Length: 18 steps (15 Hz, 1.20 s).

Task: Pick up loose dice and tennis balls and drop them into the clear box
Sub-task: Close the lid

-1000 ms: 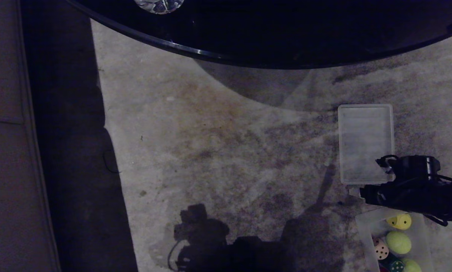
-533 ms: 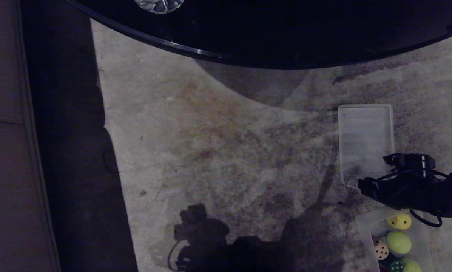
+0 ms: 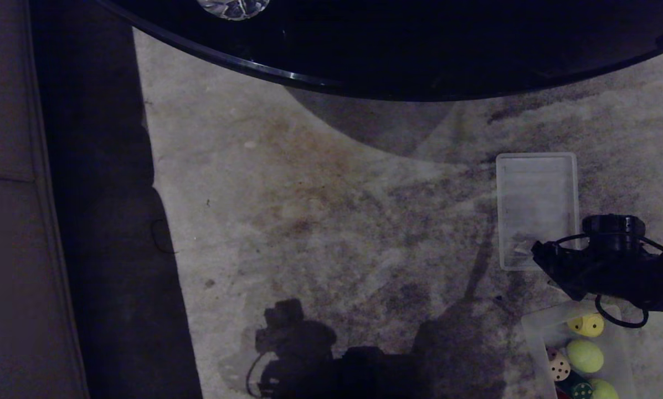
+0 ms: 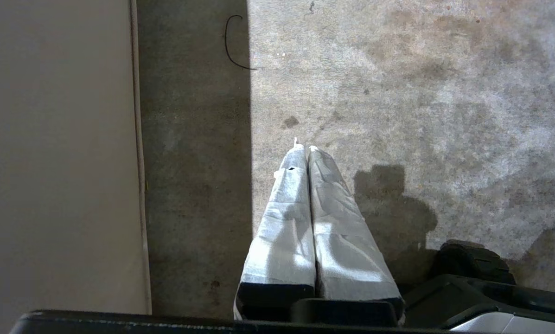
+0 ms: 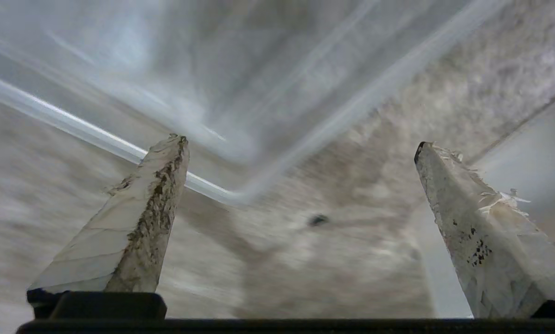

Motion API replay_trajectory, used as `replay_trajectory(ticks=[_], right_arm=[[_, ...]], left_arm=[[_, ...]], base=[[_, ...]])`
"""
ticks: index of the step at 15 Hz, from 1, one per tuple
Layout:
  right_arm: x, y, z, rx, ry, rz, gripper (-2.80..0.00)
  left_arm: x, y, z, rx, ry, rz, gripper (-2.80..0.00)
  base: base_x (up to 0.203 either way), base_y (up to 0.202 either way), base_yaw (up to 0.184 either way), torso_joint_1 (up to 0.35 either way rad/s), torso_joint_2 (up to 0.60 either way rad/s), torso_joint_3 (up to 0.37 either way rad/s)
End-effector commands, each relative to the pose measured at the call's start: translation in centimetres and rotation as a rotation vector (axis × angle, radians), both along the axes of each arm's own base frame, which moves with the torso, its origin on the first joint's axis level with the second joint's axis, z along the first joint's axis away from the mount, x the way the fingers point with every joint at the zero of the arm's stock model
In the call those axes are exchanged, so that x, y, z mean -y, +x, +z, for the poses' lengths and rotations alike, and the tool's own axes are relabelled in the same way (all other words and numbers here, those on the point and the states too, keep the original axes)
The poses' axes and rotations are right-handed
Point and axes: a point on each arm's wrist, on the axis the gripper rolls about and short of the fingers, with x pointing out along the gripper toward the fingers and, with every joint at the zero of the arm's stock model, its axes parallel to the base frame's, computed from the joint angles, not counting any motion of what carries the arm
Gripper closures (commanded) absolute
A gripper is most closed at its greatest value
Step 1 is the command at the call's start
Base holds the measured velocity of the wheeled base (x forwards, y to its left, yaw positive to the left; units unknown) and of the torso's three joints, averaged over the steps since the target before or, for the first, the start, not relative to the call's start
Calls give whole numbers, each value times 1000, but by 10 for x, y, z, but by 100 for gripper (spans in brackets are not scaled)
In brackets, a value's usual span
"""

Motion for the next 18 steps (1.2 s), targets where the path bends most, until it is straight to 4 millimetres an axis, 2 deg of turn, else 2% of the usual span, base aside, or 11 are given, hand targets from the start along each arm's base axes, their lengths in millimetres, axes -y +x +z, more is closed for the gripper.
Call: replay_trajectory(ticks=[1,5,7,13,16,17,18], right_arm=[[0,0,1,9,23,-17,-280],[3,5,-1,8,55,-55,-280],[4,5,0,12,128,-110,-280],[7,9,-21,-33,215,-180,-280],[10,14,-19,-12,214,-183,-280],[11,16,-17,-2,213,-185,0],[11,17,-17,1,212,-185,0]], left_arm=[[0,0,0,-1,-1,1,0],[0,0,0,-1,-1,1,0],[0,0,0,1,-1,1,0],[0,0,0,-1,-1,1,0],[0,0,0,1,-1,1,0],[0,0,0,-1,-1,1,0],[0,0,0,-1,-1,0,0]], base=[[0,0,0,0,0,0],[0,0,0,0,0,0],[0,0,0,0,0,0],[0,0,0,0,0,0],[0,0,0,0,0,0],[0,0,0,0,0,0],[0,0,0,0,0,0]])
